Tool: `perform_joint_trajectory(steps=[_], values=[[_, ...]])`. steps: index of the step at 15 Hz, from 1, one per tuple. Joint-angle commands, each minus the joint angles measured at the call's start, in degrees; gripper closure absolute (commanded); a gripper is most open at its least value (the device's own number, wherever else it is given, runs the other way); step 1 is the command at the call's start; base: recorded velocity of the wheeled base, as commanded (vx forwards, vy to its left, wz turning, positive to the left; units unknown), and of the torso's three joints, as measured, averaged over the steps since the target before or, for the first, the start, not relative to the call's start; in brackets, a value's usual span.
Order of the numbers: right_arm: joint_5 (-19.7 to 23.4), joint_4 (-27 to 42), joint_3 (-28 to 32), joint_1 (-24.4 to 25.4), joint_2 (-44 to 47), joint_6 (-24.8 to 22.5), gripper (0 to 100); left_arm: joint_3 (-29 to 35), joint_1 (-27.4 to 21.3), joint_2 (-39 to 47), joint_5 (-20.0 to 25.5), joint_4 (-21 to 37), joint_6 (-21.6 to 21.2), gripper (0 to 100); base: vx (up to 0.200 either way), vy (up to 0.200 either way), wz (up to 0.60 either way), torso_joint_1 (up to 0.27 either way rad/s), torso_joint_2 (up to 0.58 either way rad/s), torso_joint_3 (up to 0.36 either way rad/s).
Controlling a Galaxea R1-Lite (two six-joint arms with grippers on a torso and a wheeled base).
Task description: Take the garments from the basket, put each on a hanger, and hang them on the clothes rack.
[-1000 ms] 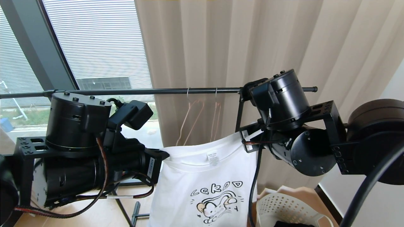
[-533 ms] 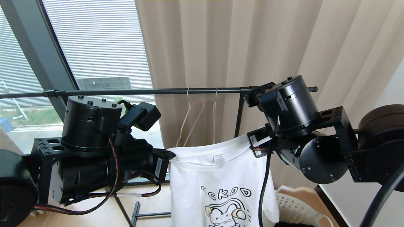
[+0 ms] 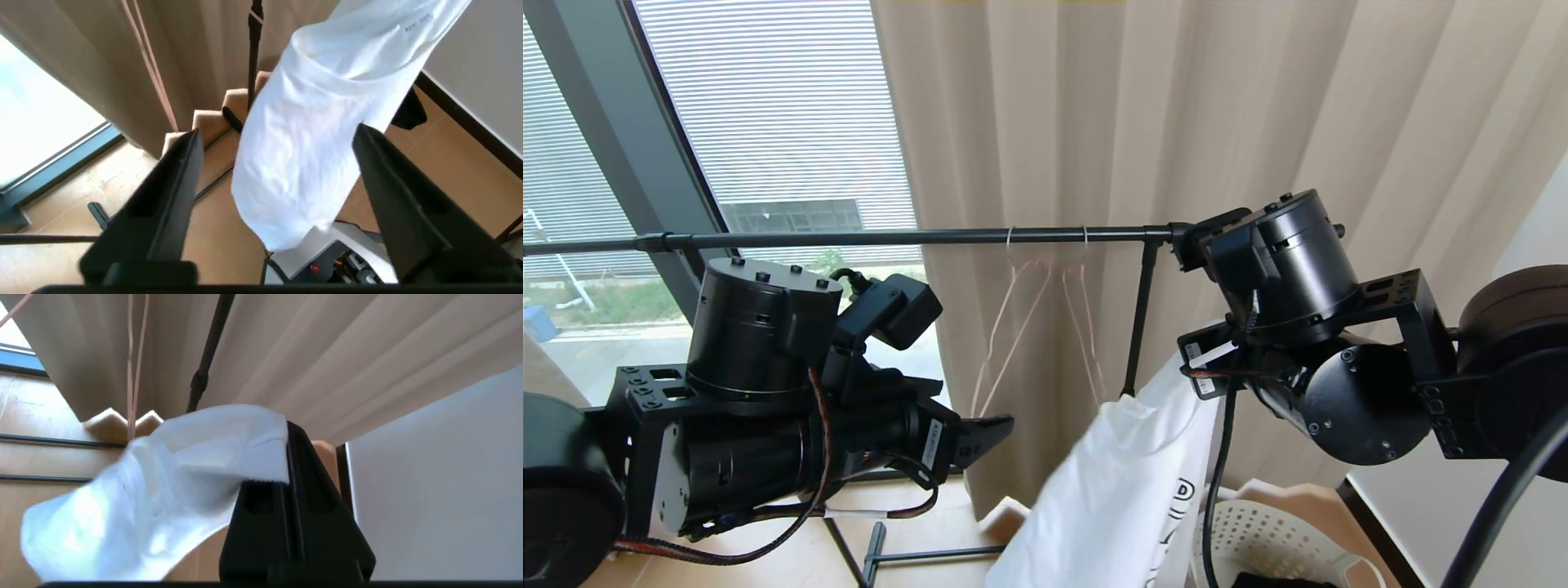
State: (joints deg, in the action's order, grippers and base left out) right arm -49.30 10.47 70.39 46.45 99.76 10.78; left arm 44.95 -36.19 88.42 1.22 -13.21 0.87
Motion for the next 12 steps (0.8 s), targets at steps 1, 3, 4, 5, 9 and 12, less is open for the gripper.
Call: perform_joint_trajectory(steps=[1, 3, 4, 5, 9, 12], values=[[0.0, 0.0, 0.0, -0.2, 0.1, -0.2, 100, -0.5, 0.0, -0.3, 0.0, -0.1, -0.1, 0, 0.0, 0.0, 0.0, 0.0, 0.0, 0.0], [-0.1, 0.0, 0.0, -0.2, 0.2, -0.2, 100, -1.2, 0.0, -1.0, 0.0, -0.1, -0.2, 0, 0.0, 0.0, 0.0, 0.0, 0.0, 0.0], [-0.1, 0.0, -0.1, -0.7, 0.2, -0.2, 100, -2.1, 0.0, -1.8, 0.0, -1.6, -0.3, 0, 0.0, 0.0, 0.0, 0.0, 0.0, 0.0], [-0.2, 0.1, -0.1, -0.8, 0.2, -0.3, 100, -2.8, 0.1, -2.0, 0.0, -2.6, -0.8, 0, 0.0, 0.0, 0.0, 0.0, 0.0, 0.0], [-1.2, 0.1, -1.0, -1.6, -1.1, -1.1, 100, -2.5, 2.0, -1.3, -0.6, -3.7, -3.9, 0, 0.0, 0.0, 0.0, 0.0, 0.0, 0.0], [-1.2, 0.0, -1.8, -1.6, -1.8, -2.1, 100, -1.8, 2.2, 0.7, -1.3, -3.8, -3.8, 0, 0.0, 0.0, 0.0, 0.0, 0.0, 0.0]])
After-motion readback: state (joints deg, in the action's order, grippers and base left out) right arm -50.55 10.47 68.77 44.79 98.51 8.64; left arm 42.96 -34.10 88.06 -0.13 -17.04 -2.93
